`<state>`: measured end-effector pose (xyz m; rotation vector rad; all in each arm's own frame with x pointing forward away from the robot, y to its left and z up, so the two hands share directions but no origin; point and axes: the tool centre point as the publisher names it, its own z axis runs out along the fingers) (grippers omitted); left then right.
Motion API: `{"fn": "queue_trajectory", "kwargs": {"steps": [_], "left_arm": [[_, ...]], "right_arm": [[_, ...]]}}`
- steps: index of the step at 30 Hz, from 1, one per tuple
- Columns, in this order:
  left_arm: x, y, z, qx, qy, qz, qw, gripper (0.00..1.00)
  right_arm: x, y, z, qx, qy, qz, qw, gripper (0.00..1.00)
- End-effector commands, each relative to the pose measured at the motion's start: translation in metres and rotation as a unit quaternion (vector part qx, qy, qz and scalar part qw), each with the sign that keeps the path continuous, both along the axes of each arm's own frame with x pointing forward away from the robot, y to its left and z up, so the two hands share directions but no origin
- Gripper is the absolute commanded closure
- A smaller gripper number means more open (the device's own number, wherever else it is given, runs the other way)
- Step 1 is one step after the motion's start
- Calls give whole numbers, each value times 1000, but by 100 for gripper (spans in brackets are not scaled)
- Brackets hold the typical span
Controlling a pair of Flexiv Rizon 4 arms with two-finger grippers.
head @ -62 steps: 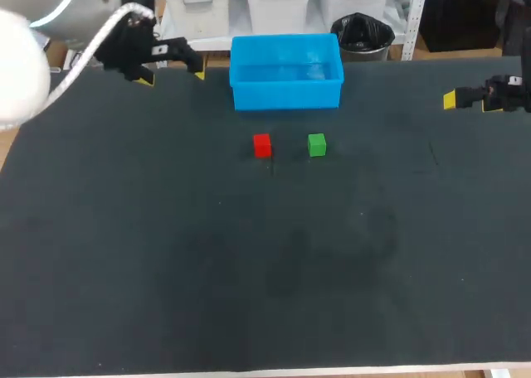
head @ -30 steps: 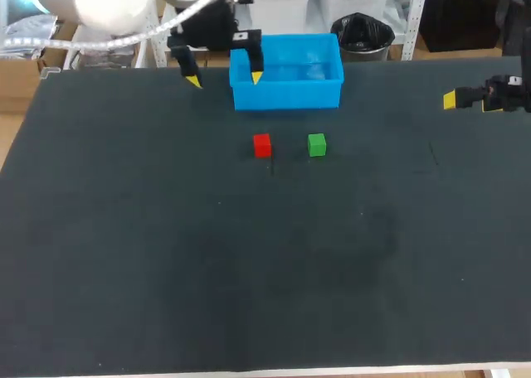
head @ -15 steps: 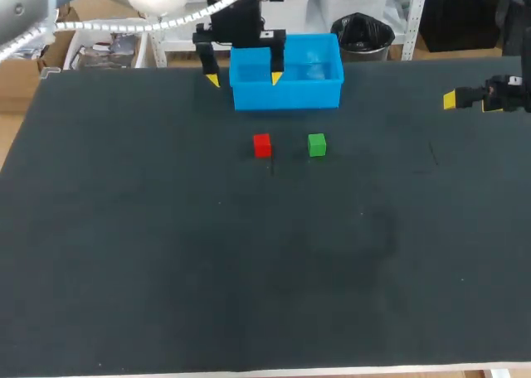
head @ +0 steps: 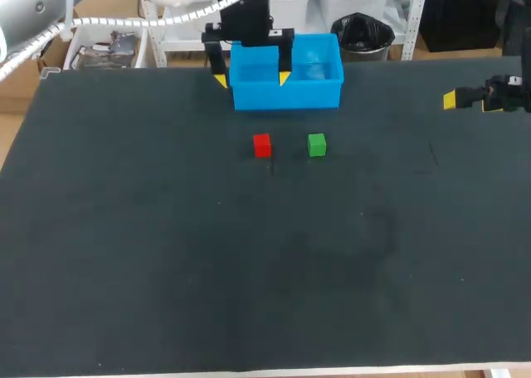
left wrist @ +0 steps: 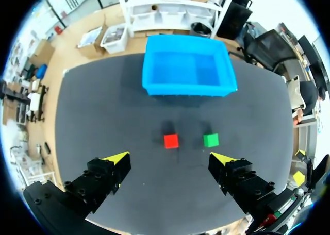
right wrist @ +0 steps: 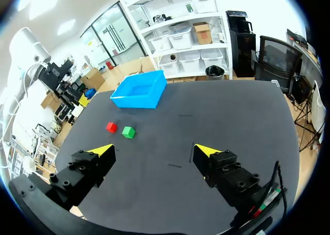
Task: Use the left arm to pick the red cube and place it into the blue plastic box first, then use the right arm to grasp the green cube and put it into the same blue plastic box after the first action is fully finished.
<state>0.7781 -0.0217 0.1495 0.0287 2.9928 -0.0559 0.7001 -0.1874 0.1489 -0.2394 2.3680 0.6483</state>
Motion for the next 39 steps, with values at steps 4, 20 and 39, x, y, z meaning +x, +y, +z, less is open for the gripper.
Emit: {"fn": "queue_trajectory", "kwargs": {"steps": [4, 20, 39], "left_arm": [[4, -1, 0, 1, 4, -1, 1000, 0], [4, -1, 0, 1, 4, -1, 1000, 0], [5, -24, -23, 6, 26, -21, 999, 0]], "right_arm": [[-1, 1, 1, -3, 1, -3, 1000, 0], [-1, 1, 1, -3, 1, -3, 1000, 0], [-1, 1, 1, -3, 1, -3, 1000, 0]]}}
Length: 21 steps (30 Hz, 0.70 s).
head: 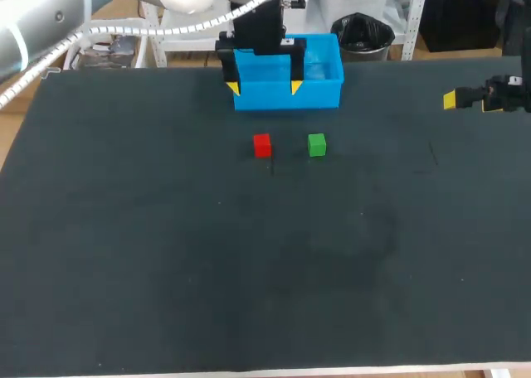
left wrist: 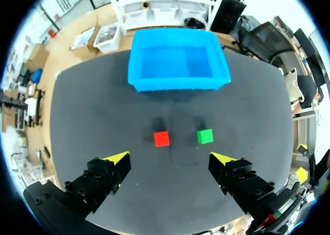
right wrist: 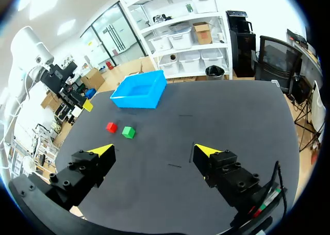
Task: Use the left arm to pick the red cube and place it into the blue plastic box first, then use the right arm to grasp the green cube and put it into the same blue plastic box after the first action is fully finished.
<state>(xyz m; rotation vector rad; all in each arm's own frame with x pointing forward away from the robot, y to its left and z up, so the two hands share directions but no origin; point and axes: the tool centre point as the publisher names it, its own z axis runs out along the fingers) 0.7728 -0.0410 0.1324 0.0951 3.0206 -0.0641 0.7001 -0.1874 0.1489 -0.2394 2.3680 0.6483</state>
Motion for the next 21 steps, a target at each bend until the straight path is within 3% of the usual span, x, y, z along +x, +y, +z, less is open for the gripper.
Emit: {"fn": "queue_trajectory", "kwargs": {"steps": [1, 6, 21], "left_arm": [[11, -3, -9, 9, 15, 4, 1000, 0], [13, 3, -23, 25, 28, 27, 999, 0], [13, 2, -55, 3, 37, 45, 998, 0]], "right_arm": [[-1, 1, 1, -3, 1, -3, 1000, 0], [-1, 1, 1, -3, 1, -3, 1000, 0], [-1, 1, 1, -3, 1, -3, 1000, 0]]}}
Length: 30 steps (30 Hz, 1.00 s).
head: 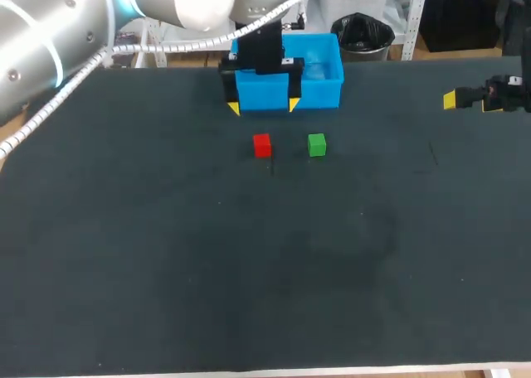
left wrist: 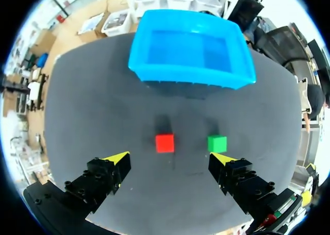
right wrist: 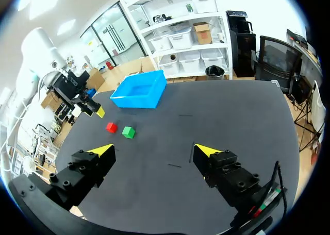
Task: Use the left arm to pick the red cube and place it into the blue plastic box first, then use the right arm to grasp the green cube and put it into the same blue plastic box after the first action is fully finished.
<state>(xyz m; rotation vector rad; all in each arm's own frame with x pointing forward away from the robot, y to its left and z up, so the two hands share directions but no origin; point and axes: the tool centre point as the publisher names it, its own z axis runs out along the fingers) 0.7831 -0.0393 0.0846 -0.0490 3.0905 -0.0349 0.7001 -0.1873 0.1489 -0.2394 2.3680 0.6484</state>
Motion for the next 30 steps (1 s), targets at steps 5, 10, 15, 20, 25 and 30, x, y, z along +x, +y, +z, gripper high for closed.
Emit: {"fn": "queue_trajectory", "kwargs": {"steps": [5, 10, 15, 20, 25, 30], "left_arm": [[0, 7, -18, -4, 3, -5, 1000, 0], [-5, 17, -36, 1, 14, -3, 1000, 0], [-12, 18, -51, 1, 28, 3, 1000, 0], [-14, 15, -62, -4, 34, 6, 999, 0], [-14, 13, -72, -2, 38, 15, 999, 0], [-14, 11, -82, 7, 44, 16, 999, 0]], "right_arm": [[-1, 1, 1, -3, 1, -3, 1000, 0], [-1, 1, 1, -3, 1, -3, 1000, 0], [-1, 1, 1, -3, 1, -3, 1000, 0], [-1, 1, 1, -3, 1, -3, 1000, 0], [-1, 1, 1, -3, 1, -3, 1000, 0], [-1, 1, 1, -3, 1, -3, 1000, 0]]}}
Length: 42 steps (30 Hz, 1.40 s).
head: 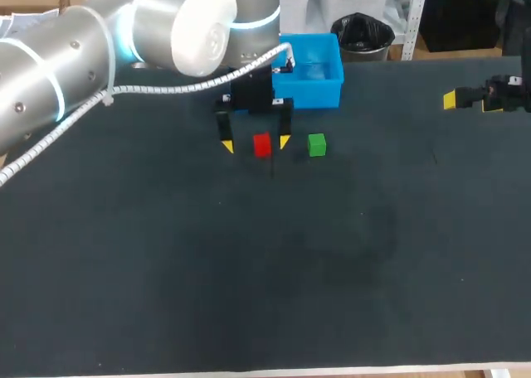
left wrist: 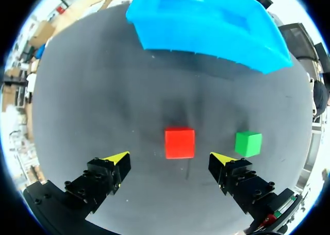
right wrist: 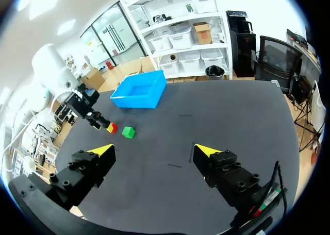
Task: Use the left arm to pick the red cube and place it into the blue plastic box first, then use the right arm to grasp the green cube and put it into the same blue plastic box after the first action is fully finished.
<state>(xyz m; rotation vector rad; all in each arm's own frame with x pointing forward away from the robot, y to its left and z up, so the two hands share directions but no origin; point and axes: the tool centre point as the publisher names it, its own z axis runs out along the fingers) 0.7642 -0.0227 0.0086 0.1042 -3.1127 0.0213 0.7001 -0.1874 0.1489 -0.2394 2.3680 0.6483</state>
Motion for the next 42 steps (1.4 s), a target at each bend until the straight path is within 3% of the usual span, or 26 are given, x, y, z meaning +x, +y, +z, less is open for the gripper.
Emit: {"fn": "queue_trajectory", "kwargs": {"steps": [1, 20, 21, 22, 23, 35, 39, 42], "left_arm": [[6, -5, -10, 5, 5, -2, 1000, 0], [19, -8, -24, 7, 4, 8, 1000, 0], [19, -8, -24, 7, 4, 7, 1000, 56], [19, -8, -24, 7, 4, 7, 1000, 91], [19, -8, -24, 6, 5, 7, 1000, 100], [10, -11, -13, 13, 8, -5, 1000, 100], [2, -11, 7, 17, -1, -21, 1000, 100], [-1, -10, 34, 16, -21, -35, 999, 100]], "right_arm": [[-1, 1, 1, -3, 1, -4, 1000, 0], [-1, 1, 1, -3, 1, -4, 1000, 0], [-1, 1, 1, -3, 1, -4, 1000, 0], [-1, 1, 1, -3, 1, -4, 1000, 0], [-1, 1, 1, -3, 1, -4, 1000, 0], [-1, 1, 1, -3, 1, -4, 1000, 0], [-1, 1, 1, -3, 1, -4, 1000, 0], [-1, 1, 1, -3, 1, -4, 1000, 0]]}}
